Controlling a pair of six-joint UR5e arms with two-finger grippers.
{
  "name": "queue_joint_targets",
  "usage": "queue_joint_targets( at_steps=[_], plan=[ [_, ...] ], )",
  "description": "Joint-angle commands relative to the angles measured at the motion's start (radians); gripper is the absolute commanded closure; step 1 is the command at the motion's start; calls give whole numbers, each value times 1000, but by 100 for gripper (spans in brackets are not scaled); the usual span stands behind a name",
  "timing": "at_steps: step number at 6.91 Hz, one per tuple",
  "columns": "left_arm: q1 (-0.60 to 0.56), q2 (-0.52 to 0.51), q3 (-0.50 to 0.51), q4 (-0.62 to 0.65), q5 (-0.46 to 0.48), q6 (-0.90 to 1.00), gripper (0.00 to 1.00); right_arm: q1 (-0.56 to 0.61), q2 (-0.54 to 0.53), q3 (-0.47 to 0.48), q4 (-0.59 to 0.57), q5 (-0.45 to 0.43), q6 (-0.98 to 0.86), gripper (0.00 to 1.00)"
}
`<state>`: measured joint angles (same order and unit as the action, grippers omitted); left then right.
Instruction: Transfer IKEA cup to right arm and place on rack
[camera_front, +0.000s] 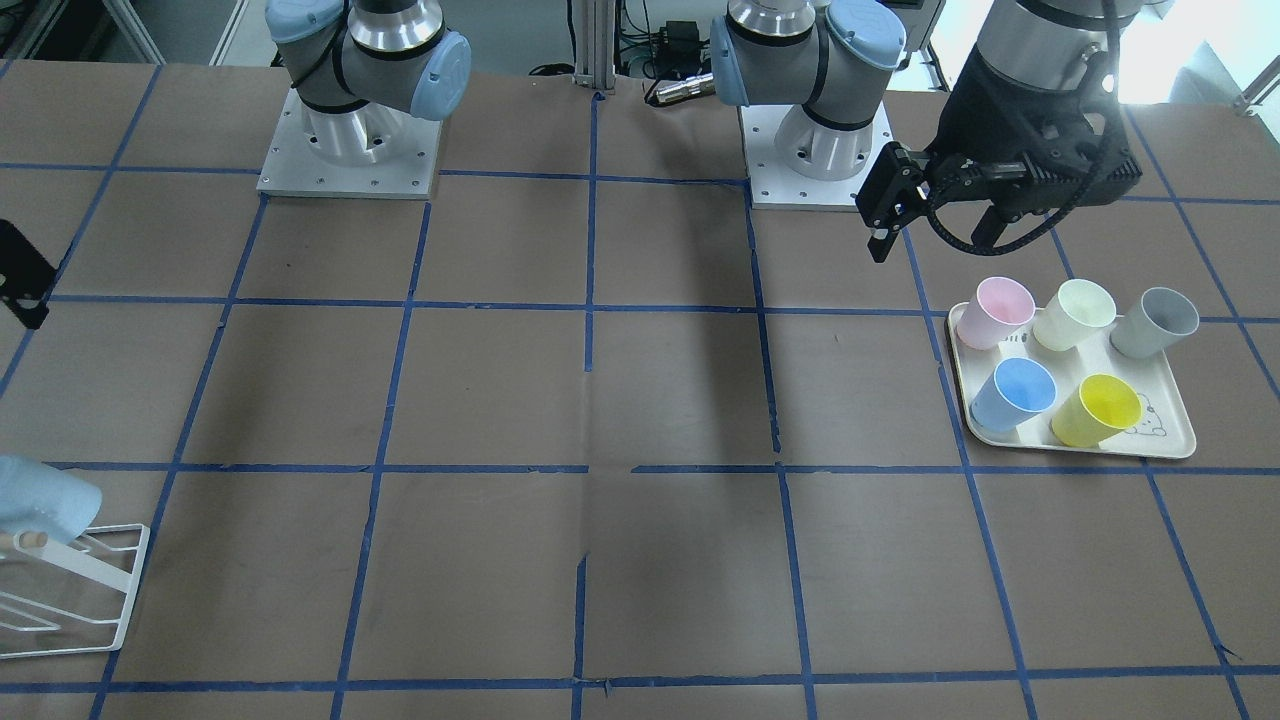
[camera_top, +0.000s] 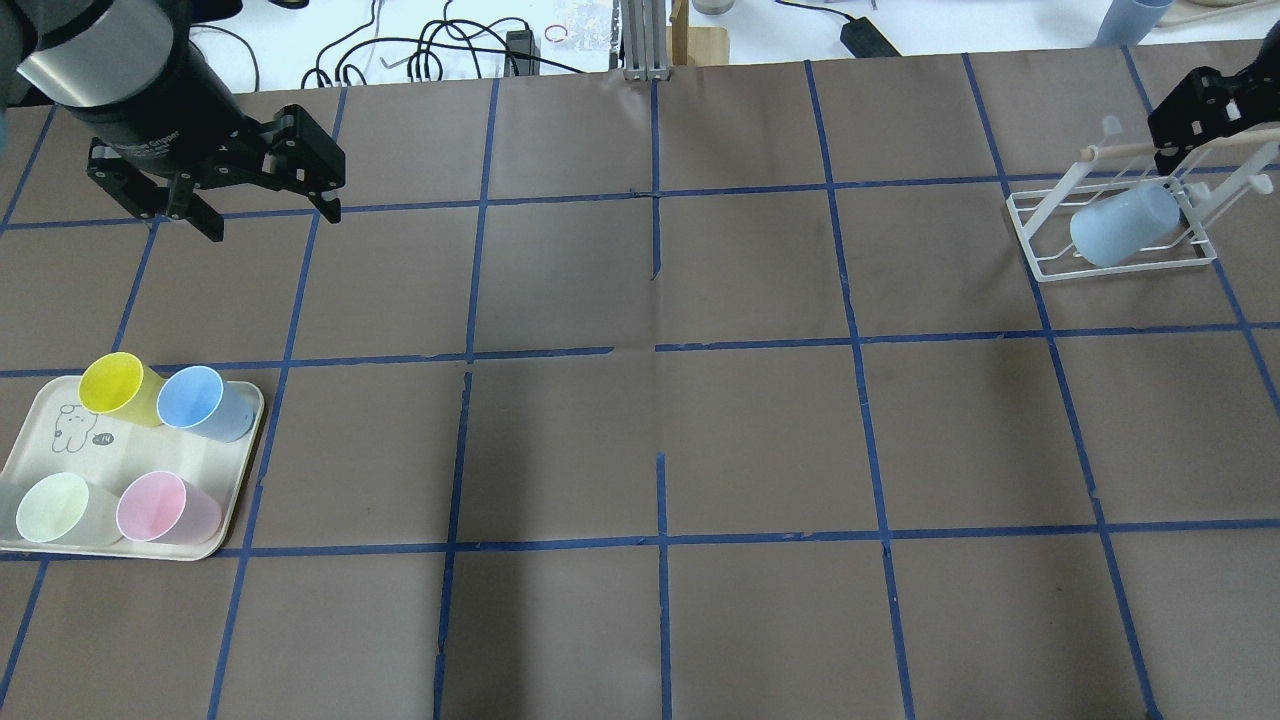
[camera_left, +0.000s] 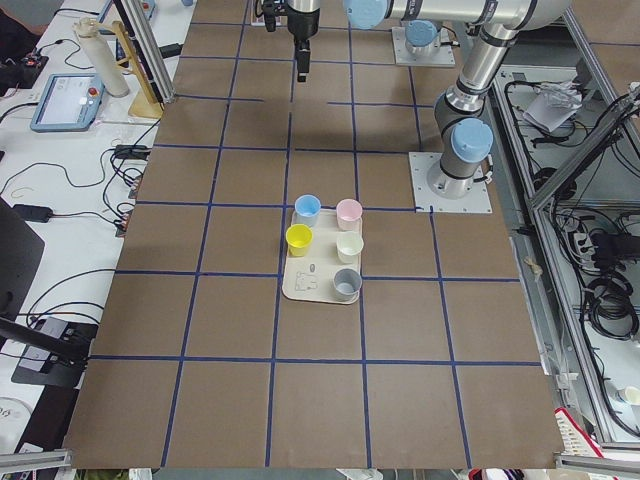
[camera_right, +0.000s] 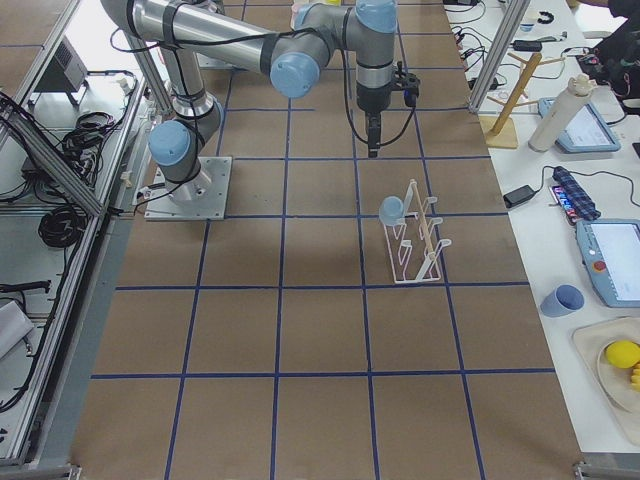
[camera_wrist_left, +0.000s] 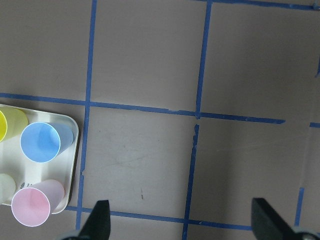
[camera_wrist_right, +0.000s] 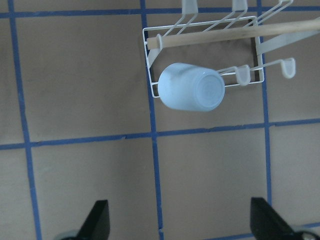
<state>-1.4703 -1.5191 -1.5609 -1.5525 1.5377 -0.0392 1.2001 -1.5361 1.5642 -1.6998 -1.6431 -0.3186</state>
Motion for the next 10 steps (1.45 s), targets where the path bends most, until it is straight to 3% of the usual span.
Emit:
queue_joint_targets(
  at_steps=[1, 3, 4, 5, 8, 10],
  plan=[
    [31, 10, -7, -8, -45, -2, 0, 77, -29, -10, 130, 99, 117, 0],
    [10, 14, -21, -14, -28, -27, 0, 311, 17, -68, 126, 94, 348, 0],
    [1, 14, -19, -8, -24, -42, 0, 396, 45, -84, 123, 47, 430, 0],
    [1, 14, -18, -9, -24, -42, 0, 421, 50, -88, 129, 8, 435, 0],
    [-1, 14, -13, -14, -24, -42, 0, 418, 54, -130, 130, 58, 427, 0],
    [-19, -6, 1, -44, 89, -42, 0, 418, 56, -121, 132, 46, 423, 0]
  ],
)
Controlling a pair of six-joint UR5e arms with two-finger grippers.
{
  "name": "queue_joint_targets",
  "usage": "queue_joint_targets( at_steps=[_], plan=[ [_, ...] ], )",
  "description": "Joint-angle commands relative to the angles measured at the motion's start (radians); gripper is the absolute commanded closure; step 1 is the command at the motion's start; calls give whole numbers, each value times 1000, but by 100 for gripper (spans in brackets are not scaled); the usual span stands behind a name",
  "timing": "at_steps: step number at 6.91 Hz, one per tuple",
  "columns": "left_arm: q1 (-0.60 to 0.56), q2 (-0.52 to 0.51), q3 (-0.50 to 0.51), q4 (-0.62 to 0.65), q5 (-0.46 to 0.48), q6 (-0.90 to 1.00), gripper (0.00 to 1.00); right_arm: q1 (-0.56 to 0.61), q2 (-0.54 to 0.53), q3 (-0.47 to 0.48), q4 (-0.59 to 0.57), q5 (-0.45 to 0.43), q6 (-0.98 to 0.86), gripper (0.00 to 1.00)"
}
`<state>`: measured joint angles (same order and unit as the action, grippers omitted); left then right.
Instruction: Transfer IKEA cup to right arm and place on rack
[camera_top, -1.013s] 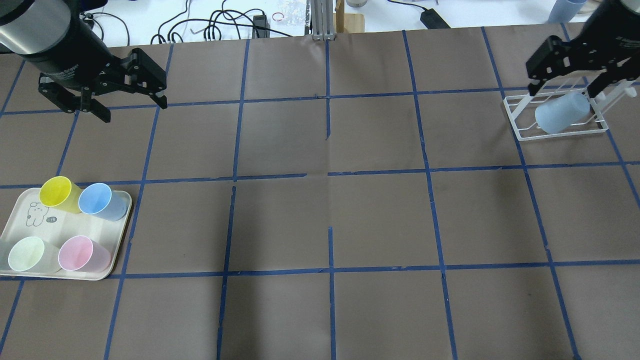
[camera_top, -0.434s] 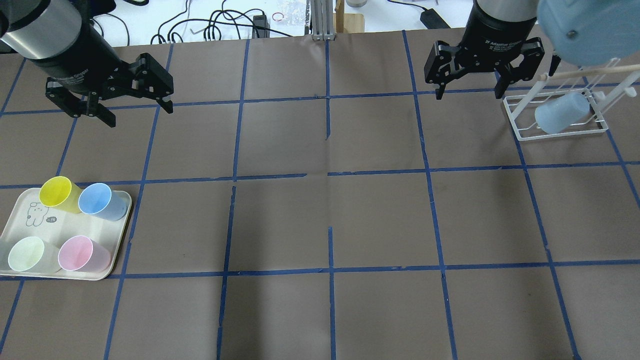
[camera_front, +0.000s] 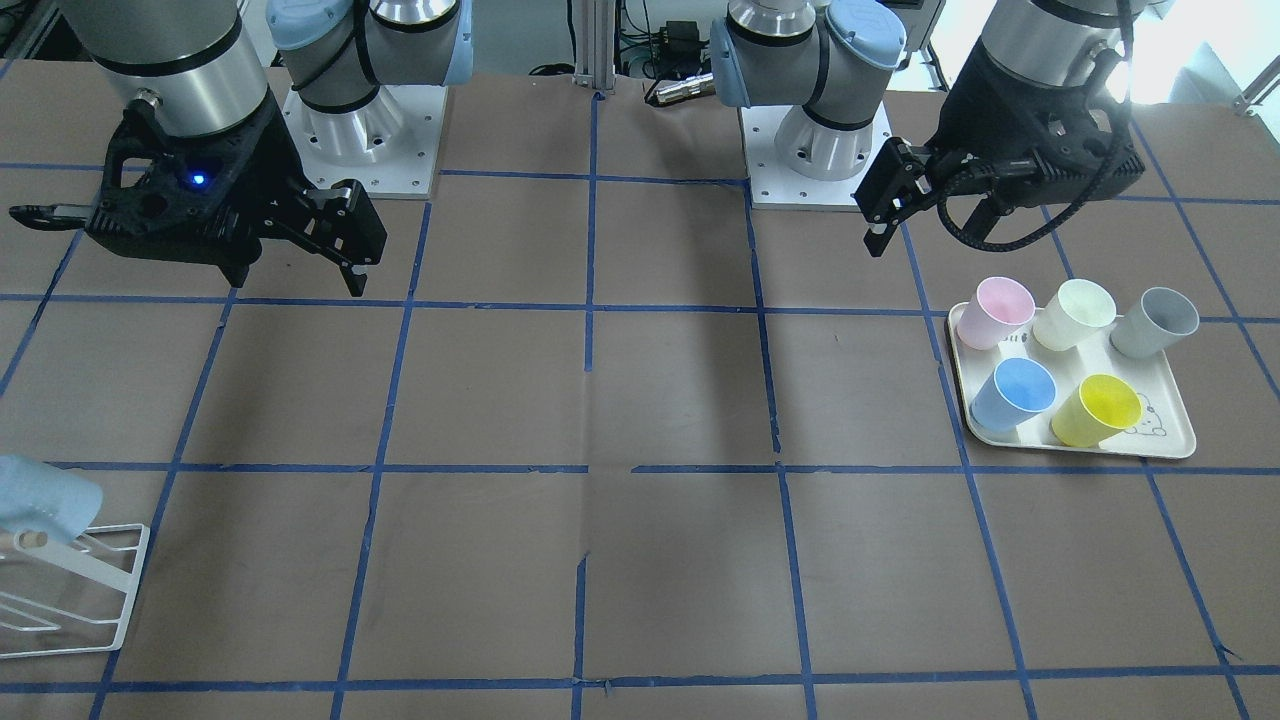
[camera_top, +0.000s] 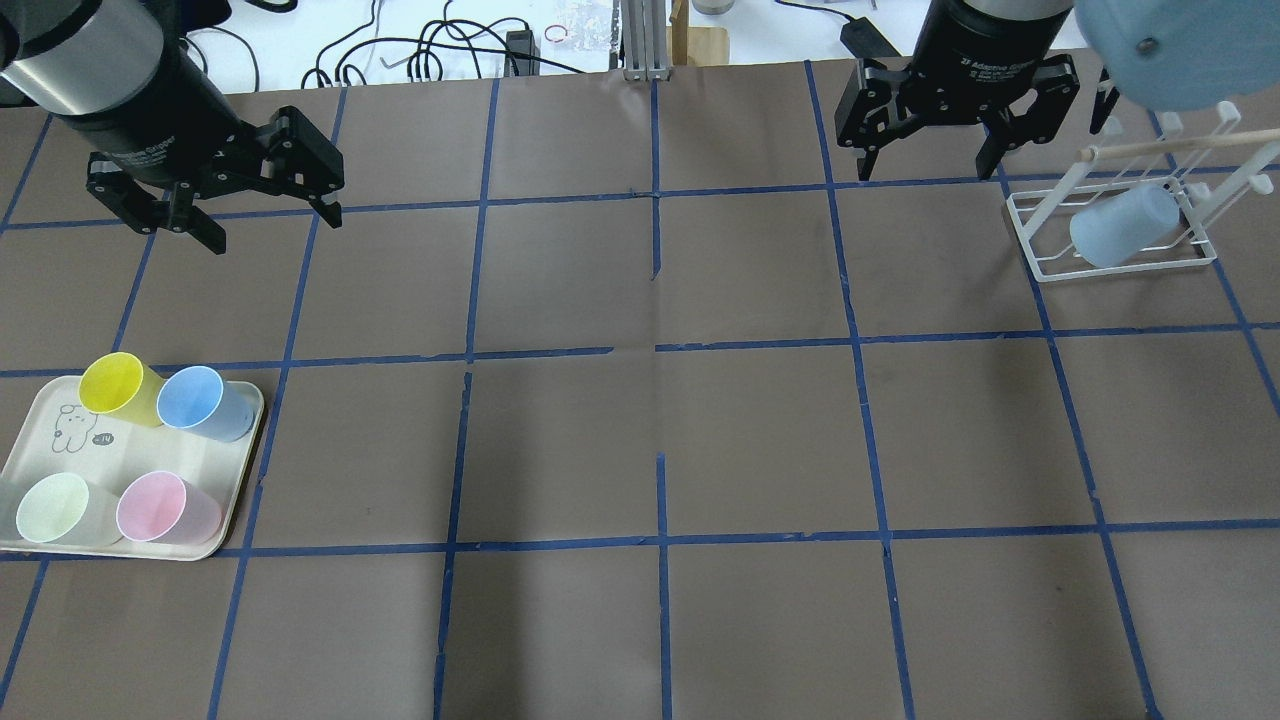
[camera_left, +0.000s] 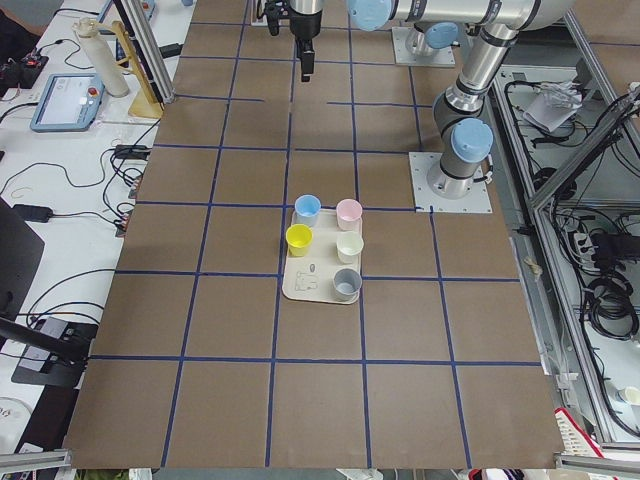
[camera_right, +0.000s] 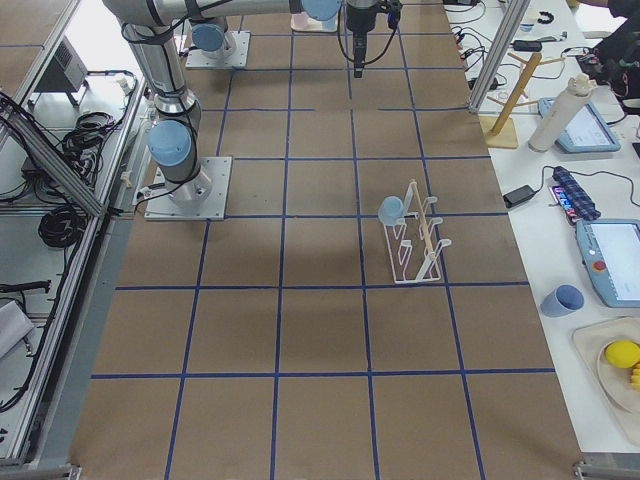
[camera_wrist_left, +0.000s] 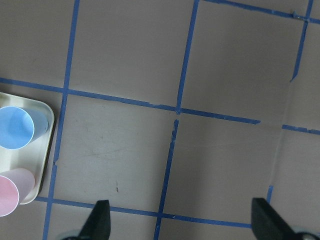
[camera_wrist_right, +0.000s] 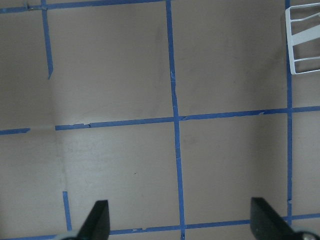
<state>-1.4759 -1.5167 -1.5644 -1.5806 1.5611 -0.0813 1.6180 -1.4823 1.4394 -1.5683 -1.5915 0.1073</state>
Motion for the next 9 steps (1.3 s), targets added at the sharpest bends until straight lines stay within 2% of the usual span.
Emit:
queue_joint_targets(
  at_steps=[1, 9],
  plan=[
    [-45, -10, 4, -10, 65, -2, 0, 0, 2, 6, -1, -5, -5, 0],
    [-52, -13, -2, -4, 40, 14, 0, -1, 20, 1, -18, 4, -9, 0]
  ],
)
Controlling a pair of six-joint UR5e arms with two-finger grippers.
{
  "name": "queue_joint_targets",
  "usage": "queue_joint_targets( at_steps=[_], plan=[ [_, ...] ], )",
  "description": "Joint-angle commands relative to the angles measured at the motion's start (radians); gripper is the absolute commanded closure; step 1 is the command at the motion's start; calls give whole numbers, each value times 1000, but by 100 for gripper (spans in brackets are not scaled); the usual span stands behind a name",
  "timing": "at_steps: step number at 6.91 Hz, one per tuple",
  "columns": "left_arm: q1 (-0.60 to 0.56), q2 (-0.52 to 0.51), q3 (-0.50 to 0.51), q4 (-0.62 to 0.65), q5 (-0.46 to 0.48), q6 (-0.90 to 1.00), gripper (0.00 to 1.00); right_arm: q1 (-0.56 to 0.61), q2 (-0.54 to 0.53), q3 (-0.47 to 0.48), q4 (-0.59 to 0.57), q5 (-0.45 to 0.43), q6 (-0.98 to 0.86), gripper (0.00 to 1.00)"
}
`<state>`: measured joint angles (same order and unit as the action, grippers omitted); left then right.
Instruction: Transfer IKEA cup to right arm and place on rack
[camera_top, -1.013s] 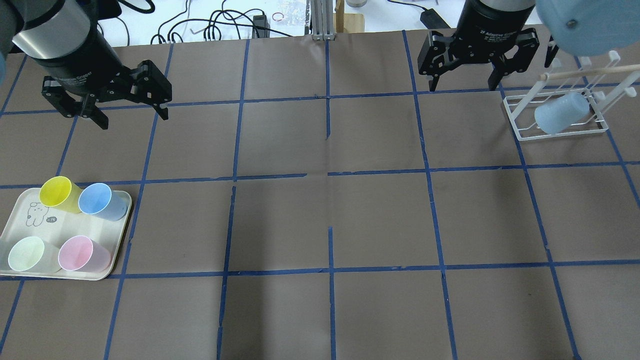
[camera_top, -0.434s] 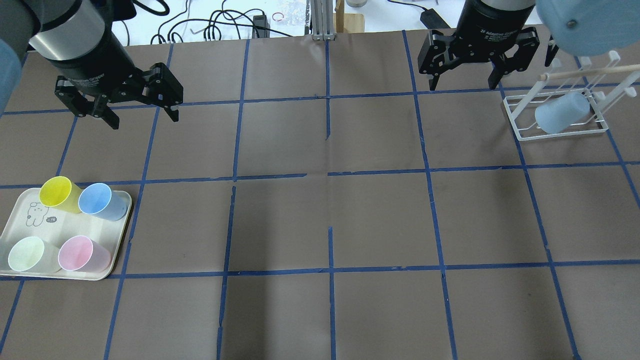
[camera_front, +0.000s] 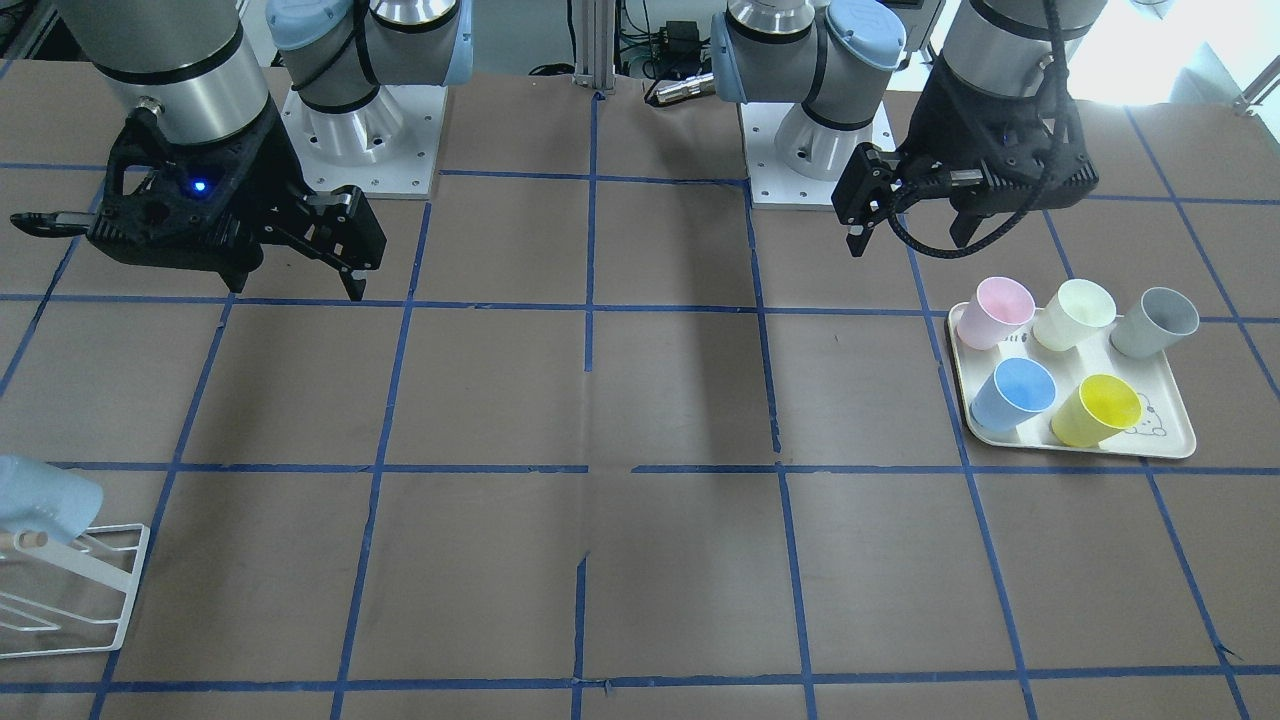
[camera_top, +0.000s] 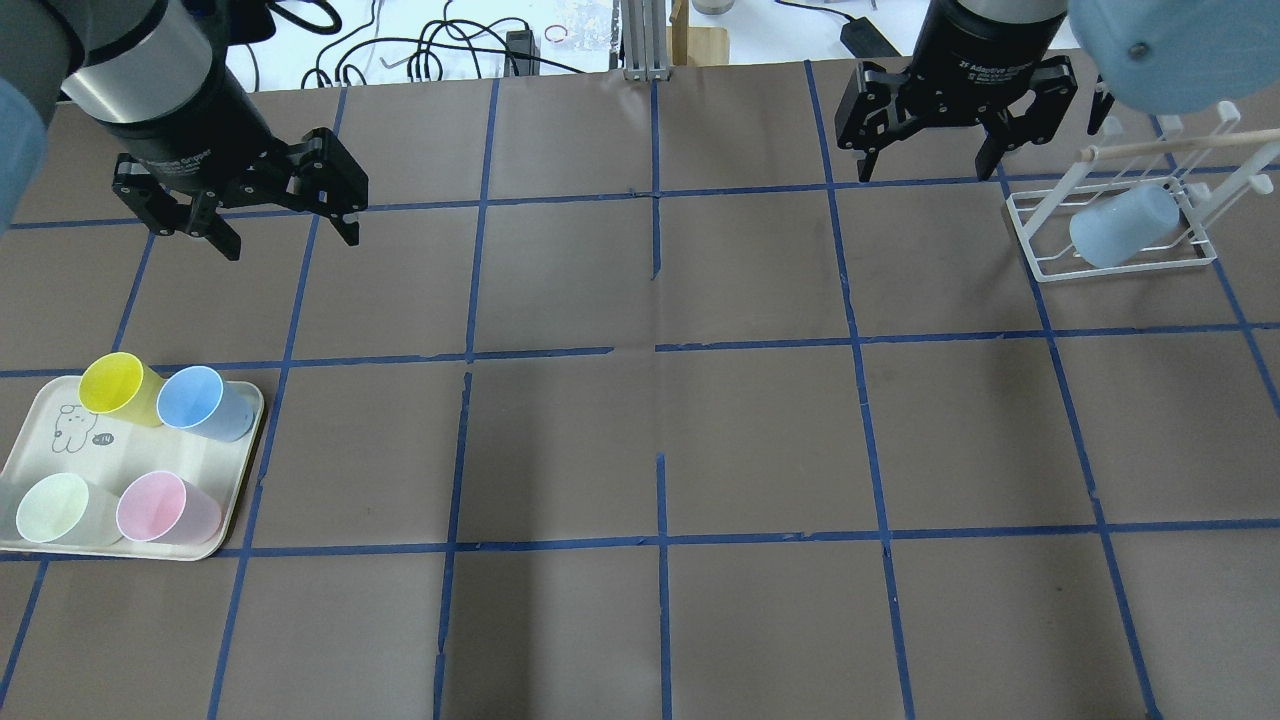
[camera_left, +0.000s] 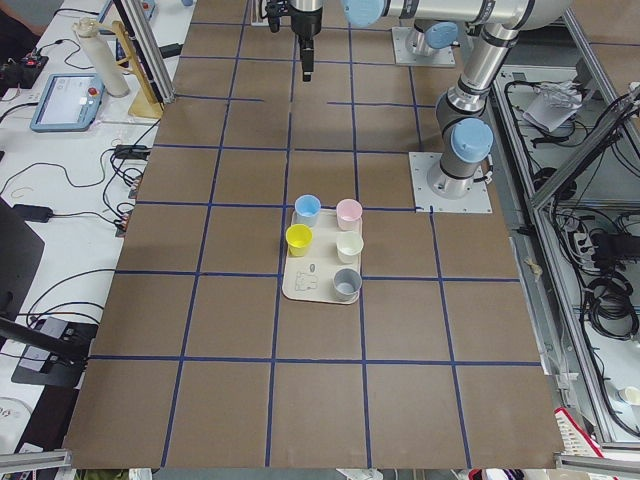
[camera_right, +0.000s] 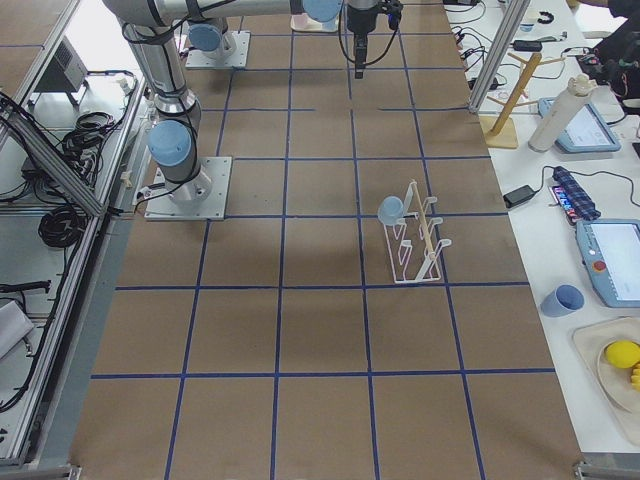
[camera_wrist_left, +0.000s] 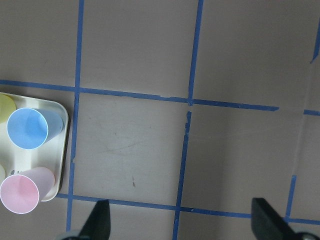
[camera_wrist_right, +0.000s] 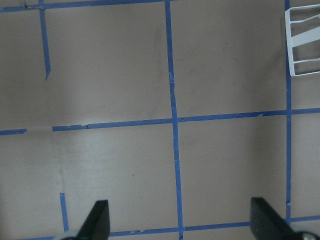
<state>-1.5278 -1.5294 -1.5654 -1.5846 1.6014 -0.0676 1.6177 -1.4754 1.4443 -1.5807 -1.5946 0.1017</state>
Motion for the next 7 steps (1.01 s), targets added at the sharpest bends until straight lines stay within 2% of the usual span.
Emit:
queue_joint_targets(
  at_steps=[1, 7],
  plan=[
    [0, 0, 1, 0, -1, 0, 0, -2, 15, -1, -2, -1, -16, 0],
    [0, 0, -1, 2, -1, -1, 0, -7, 17, -1, -30, 10, -17, 0]
  ],
)
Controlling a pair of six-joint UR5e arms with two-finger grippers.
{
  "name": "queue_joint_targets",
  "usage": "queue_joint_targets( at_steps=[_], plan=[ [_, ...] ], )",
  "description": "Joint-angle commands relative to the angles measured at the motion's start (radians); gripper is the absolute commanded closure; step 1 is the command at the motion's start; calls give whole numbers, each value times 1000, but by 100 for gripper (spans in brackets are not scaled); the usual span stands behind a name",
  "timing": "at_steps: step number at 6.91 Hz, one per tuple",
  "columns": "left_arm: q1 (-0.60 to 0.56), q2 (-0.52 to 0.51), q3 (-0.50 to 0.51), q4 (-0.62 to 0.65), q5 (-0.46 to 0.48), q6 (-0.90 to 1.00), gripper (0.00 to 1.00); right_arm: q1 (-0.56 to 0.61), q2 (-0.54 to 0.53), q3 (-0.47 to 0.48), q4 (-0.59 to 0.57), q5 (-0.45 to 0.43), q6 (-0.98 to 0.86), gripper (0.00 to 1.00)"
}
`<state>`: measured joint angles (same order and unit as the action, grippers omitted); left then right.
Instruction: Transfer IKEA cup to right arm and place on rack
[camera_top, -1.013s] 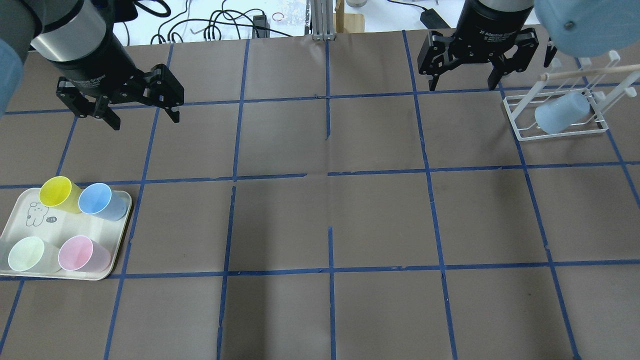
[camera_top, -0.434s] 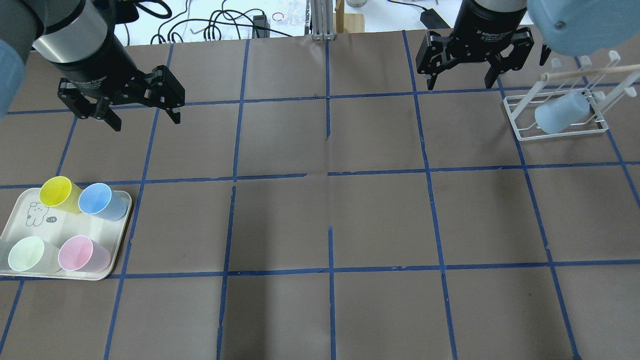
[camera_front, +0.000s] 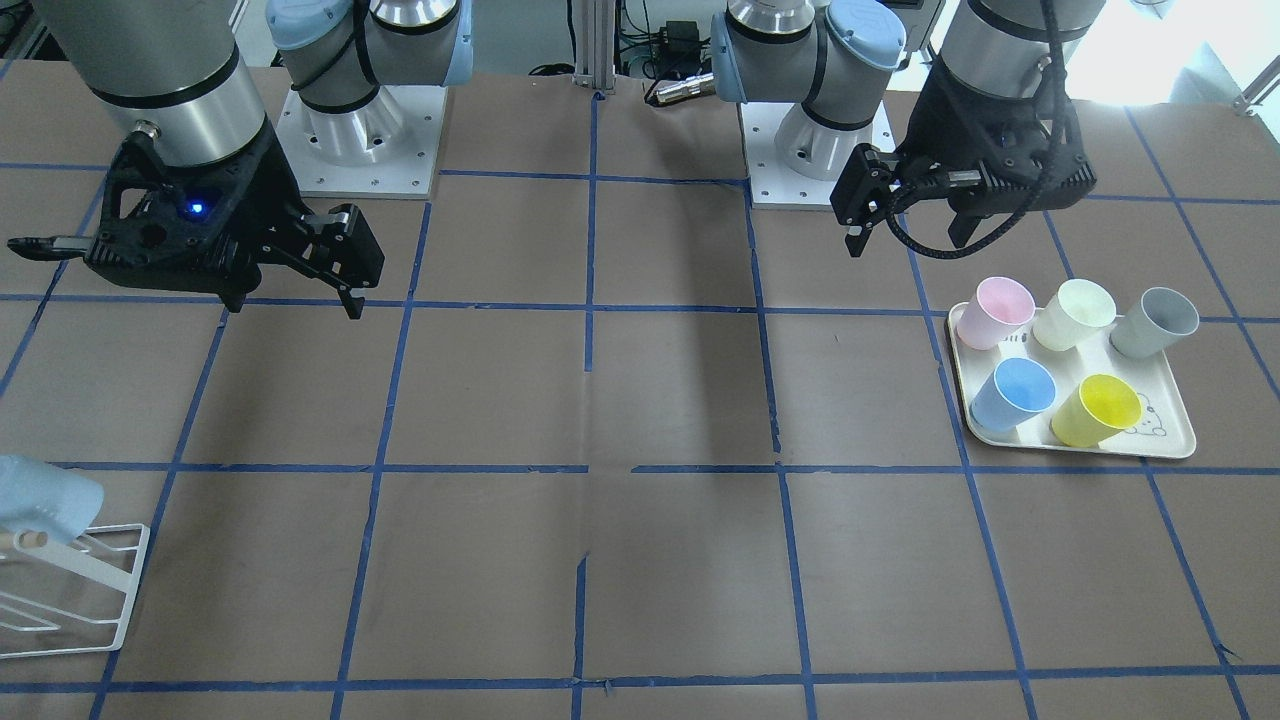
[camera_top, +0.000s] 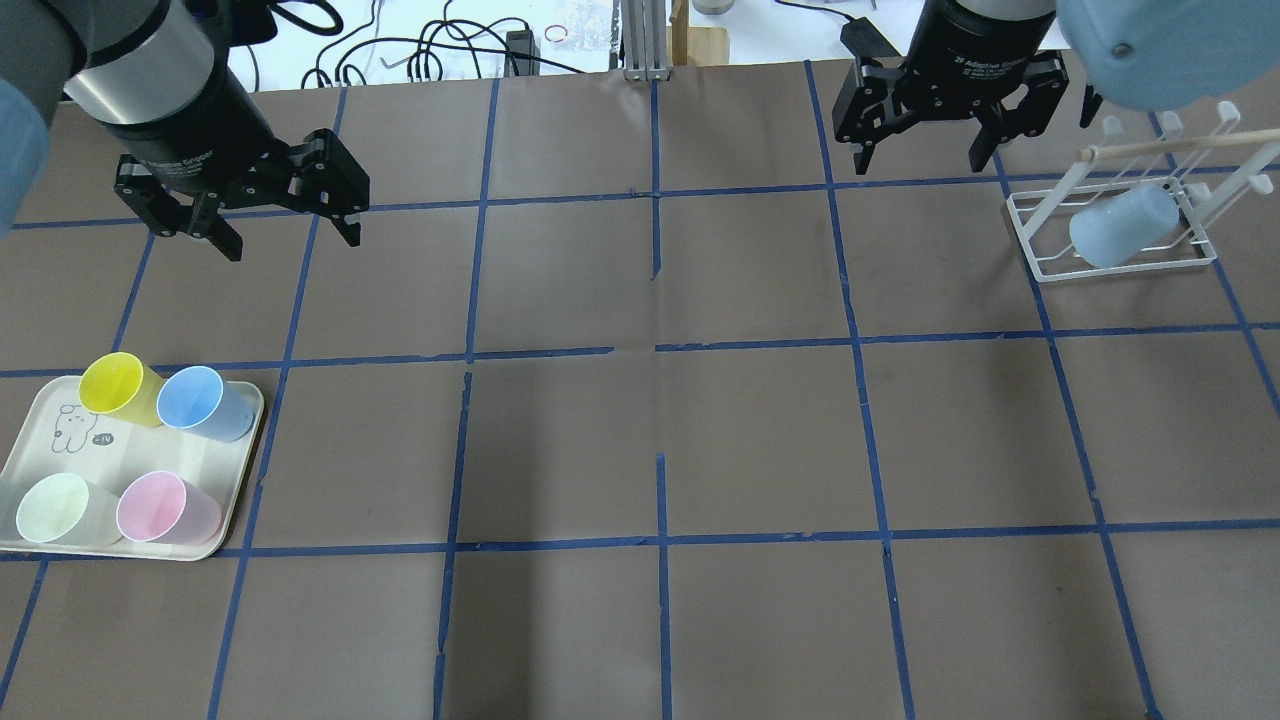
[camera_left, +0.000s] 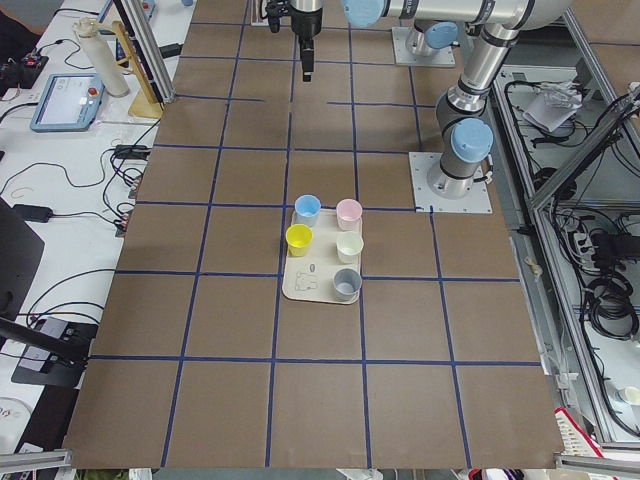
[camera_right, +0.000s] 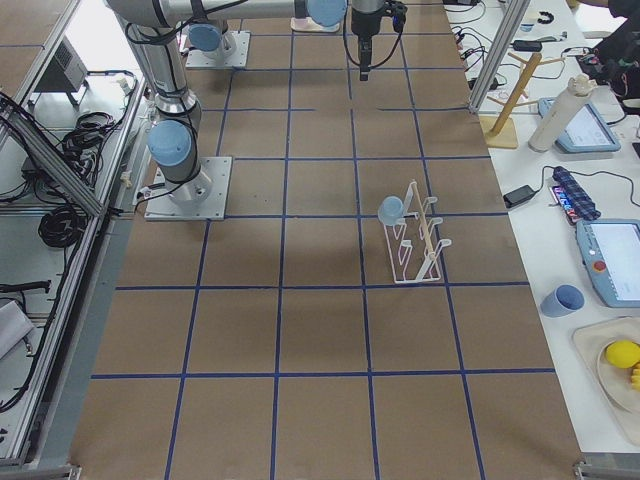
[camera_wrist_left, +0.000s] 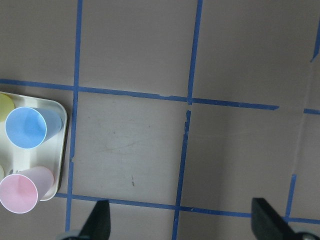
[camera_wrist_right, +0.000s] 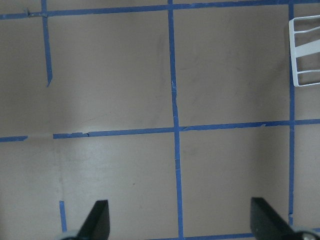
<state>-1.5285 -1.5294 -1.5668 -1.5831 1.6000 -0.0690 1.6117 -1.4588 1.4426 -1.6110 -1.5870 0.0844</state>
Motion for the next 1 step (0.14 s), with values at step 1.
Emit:
queue_joint_targets(
  at_steps=[1],
  plan=[
    [1, 0, 2, 0, 0, 0, 0, -3, 3, -2, 0, 2, 0, 0]
  ],
)
